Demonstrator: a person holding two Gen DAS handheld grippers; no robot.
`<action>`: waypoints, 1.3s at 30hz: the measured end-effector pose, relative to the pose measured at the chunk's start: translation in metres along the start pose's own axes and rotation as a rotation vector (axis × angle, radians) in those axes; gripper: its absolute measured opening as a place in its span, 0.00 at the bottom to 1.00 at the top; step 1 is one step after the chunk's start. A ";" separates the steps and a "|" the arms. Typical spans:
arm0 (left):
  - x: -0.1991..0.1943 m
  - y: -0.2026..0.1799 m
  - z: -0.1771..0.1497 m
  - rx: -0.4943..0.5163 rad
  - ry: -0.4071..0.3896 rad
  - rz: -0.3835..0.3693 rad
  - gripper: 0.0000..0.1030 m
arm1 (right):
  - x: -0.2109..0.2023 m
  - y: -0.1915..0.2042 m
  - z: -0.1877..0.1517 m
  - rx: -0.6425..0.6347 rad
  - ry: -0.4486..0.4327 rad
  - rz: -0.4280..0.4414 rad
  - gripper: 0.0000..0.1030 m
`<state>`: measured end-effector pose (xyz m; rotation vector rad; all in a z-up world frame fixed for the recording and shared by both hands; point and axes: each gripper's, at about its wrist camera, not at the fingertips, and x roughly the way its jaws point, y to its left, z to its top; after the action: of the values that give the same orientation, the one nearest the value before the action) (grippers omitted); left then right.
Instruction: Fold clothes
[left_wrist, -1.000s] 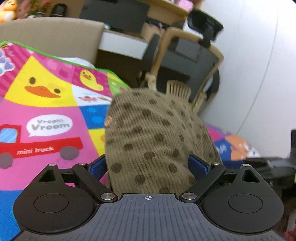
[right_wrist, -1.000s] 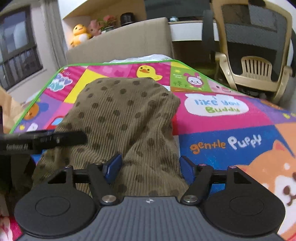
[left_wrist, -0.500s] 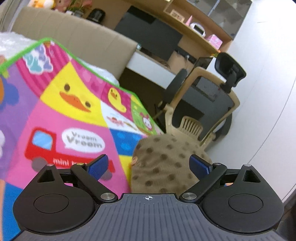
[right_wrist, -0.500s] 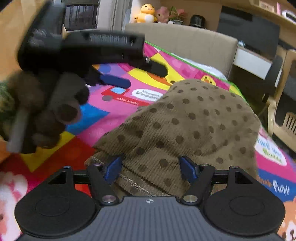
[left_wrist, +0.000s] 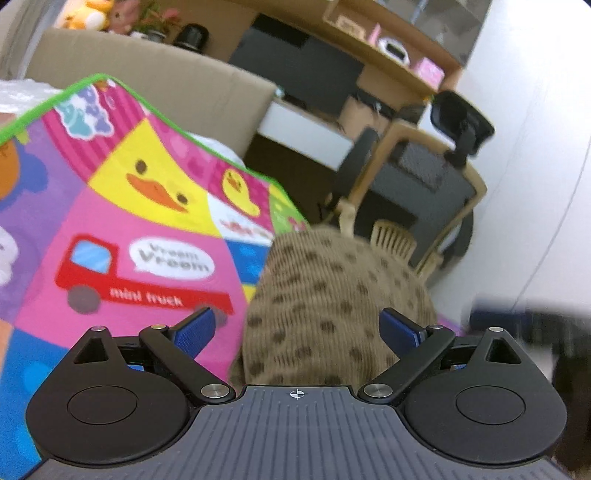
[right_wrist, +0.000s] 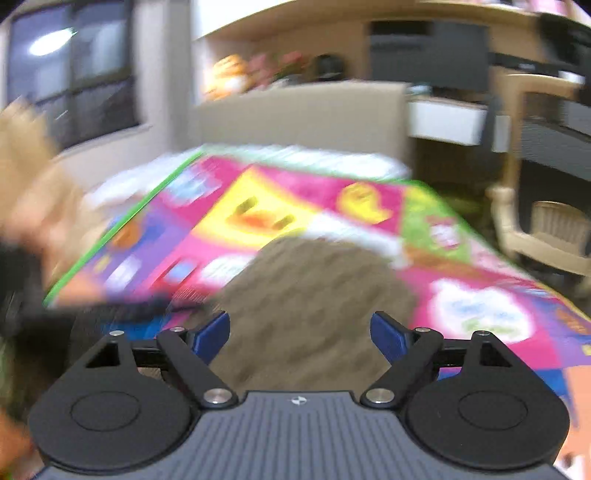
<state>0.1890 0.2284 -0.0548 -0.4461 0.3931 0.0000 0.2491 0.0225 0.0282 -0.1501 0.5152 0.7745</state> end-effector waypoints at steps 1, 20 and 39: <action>0.003 -0.002 -0.003 0.025 0.019 0.011 0.95 | 0.008 -0.003 0.010 0.008 -0.017 -0.025 0.82; 0.006 -0.012 -0.010 0.082 0.054 0.011 0.98 | 0.071 -0.030 0.015 0.063 0.012 -0.223 0.80; -0.008 -0.031 0.026 0.111 0.069 -0.088 0.99 | 0.097 -0.059 -0.041 0.118 0.156 -0.314 0.80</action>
<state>0.1941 0.2119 -0.0176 -0.3540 0.4388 -0.1219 0.3323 0.0290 -0.0589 -0.1779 0.6652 0.4267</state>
